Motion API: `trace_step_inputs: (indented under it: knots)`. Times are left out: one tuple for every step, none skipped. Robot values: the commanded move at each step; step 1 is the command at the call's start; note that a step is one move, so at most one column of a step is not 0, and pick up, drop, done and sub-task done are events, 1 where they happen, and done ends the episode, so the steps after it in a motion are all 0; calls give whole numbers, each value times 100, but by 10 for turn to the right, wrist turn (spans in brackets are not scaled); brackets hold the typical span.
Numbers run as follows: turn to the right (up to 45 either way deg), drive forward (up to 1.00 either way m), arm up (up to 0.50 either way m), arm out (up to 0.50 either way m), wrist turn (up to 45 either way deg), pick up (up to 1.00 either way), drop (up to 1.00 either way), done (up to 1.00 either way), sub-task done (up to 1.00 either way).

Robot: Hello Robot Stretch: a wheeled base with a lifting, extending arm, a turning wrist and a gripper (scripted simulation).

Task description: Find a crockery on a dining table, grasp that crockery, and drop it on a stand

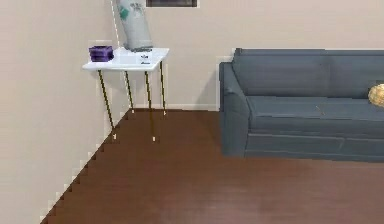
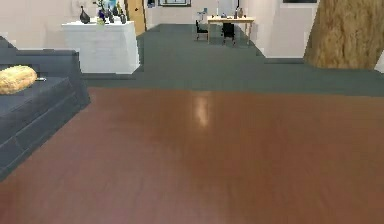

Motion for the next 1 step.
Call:
trace_step_inputs:
  knots:
    - [30,0,0,0,0,0,0,0,0]
